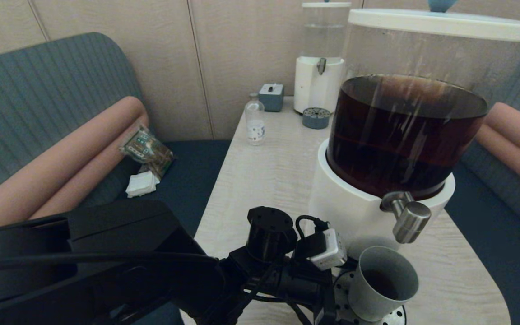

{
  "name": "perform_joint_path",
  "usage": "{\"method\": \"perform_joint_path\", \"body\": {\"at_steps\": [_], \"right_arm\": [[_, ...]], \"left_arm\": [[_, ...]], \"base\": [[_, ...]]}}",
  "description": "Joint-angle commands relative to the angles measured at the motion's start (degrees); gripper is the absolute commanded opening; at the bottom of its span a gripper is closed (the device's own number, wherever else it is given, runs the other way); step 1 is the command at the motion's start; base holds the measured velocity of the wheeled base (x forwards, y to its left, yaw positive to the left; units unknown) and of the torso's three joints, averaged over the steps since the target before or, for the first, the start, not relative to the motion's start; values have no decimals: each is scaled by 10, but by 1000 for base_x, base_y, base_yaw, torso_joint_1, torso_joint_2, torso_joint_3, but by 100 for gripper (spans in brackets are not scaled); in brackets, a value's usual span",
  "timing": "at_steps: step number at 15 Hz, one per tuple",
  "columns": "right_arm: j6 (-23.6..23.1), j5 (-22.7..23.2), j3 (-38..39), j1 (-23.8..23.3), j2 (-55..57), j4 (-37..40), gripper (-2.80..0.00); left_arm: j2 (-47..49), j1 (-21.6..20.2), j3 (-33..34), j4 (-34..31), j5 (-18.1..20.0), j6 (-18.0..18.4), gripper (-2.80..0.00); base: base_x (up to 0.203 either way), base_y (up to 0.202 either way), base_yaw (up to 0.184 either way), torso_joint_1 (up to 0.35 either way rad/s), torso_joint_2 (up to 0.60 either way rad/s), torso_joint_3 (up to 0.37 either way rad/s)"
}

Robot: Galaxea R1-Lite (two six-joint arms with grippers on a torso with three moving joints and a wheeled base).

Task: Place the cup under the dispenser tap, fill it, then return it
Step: Place the cup next to the water dispenser

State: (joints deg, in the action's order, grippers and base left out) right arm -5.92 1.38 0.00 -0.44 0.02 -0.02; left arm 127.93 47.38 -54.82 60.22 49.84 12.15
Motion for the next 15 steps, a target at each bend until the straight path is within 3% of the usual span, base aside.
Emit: {"method": "perform_joint_path", "body": {"at_steps": [1, 15], "right_arm": [[-1, 0, 5, 0, -2, -1, -280], [-1, 0, 5, 0, -2, -1, -280]], "left_arm": [[7, 5, -5, 4, 3, 1, 0], [21, 22, -24, 4, 4, -19, 0]], "base": [[0, 0, 0, 0, 0, 0], [0, 0, 0, 0, 0, 0]]}}
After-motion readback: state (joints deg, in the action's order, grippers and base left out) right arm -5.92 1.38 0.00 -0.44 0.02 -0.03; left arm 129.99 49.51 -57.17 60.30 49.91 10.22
